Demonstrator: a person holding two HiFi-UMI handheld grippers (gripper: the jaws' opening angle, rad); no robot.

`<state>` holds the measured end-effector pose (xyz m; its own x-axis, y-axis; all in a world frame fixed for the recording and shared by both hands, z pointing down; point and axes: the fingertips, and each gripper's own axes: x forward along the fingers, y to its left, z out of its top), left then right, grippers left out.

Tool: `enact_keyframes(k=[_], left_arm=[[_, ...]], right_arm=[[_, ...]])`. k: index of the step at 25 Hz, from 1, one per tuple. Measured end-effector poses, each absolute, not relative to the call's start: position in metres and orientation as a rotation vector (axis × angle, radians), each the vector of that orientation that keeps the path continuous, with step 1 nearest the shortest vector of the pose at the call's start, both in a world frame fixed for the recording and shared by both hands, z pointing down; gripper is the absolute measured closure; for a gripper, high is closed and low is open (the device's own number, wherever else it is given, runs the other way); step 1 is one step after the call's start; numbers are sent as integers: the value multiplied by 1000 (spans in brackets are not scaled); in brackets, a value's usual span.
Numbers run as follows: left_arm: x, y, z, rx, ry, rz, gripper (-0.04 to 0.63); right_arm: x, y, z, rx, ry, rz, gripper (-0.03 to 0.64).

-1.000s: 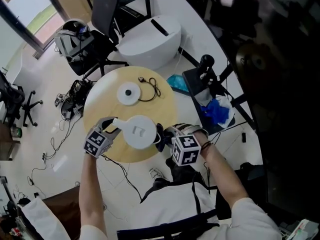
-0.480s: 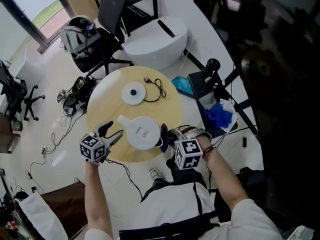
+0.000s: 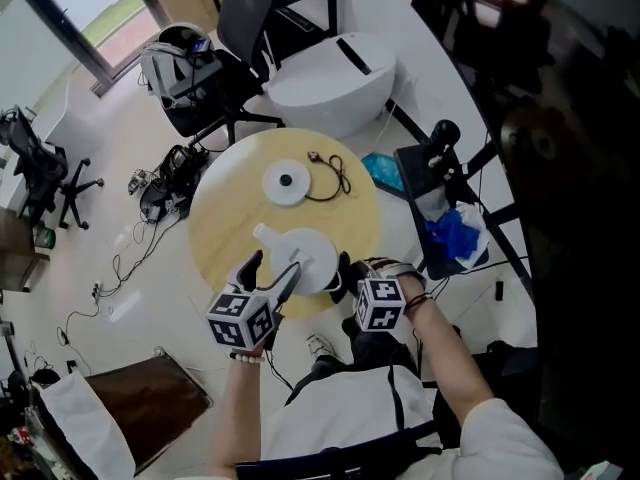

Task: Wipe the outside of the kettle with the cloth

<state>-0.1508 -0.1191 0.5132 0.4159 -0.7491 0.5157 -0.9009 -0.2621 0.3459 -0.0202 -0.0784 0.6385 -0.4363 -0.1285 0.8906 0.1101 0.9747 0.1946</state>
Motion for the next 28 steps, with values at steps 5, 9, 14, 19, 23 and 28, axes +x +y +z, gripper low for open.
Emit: enact_keyframes(k=[5,9,14,19,23,28], left_arm=[[-141,-124,522,2009,-1425,333,225],[-140,-124,523,1996,-1432,345,249],[-144,-127,522,2031,-1386,384,261],[-147,-131,522,2110,-1284,433,262],[-145,-134,523,2185,-1190,457,262],[-145,-141,521,2263,-1093,471,262]], right_arm=[[-23,-77,656,11,-2000,-236,552],[-29,-77,686,11,-1997,-205,552],[-38,-73,712,-11,-2031,-137,552],[-41,-71,678,8,-2077,-188,552],[-44,-70,626,26,-2097,-298,552],[-48,-70,568,69,-2112,-421,552]])
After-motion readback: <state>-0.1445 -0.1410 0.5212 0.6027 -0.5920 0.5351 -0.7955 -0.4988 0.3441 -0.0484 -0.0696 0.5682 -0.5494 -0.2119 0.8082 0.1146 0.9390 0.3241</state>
